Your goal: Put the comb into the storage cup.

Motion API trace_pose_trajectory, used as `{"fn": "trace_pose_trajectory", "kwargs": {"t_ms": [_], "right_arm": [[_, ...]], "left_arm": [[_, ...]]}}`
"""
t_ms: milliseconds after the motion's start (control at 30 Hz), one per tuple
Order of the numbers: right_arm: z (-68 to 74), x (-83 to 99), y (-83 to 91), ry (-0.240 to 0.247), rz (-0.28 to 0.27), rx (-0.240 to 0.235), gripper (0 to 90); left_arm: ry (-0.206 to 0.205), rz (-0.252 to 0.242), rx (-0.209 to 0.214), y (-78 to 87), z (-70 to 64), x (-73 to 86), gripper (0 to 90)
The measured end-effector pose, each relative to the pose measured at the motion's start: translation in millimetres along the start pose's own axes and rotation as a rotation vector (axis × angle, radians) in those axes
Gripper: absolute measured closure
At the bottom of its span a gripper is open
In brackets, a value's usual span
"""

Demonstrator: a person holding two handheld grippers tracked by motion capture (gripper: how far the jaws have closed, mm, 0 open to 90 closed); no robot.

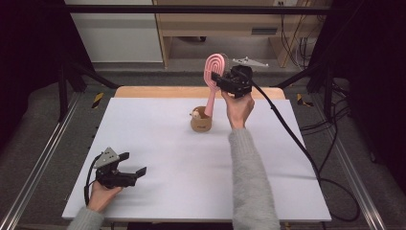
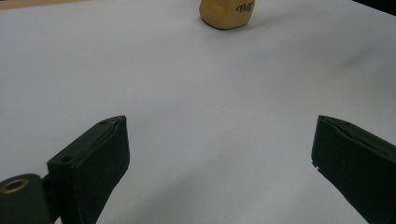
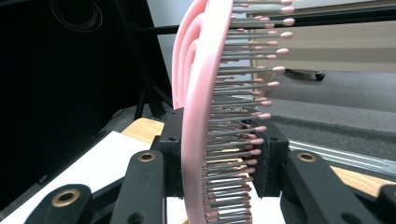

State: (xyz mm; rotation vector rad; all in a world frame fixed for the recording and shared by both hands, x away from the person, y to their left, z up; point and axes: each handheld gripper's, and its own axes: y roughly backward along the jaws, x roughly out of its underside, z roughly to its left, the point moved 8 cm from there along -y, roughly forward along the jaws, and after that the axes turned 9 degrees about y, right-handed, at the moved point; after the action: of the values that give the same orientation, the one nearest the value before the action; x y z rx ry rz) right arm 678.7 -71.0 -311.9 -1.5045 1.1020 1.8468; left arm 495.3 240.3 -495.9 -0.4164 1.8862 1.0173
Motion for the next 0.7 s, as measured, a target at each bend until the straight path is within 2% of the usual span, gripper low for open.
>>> {"fn": "trace_pose_trajectory", "kwargs": {"t_ms": [700], "right_arm": [[-1.0,7.3,-19.5,-0.008,-0.006,0.019,63.1]], "left_arm": [[-0.003,0.009,0.003,-1.0,0.1,1.1,4.3]]}}
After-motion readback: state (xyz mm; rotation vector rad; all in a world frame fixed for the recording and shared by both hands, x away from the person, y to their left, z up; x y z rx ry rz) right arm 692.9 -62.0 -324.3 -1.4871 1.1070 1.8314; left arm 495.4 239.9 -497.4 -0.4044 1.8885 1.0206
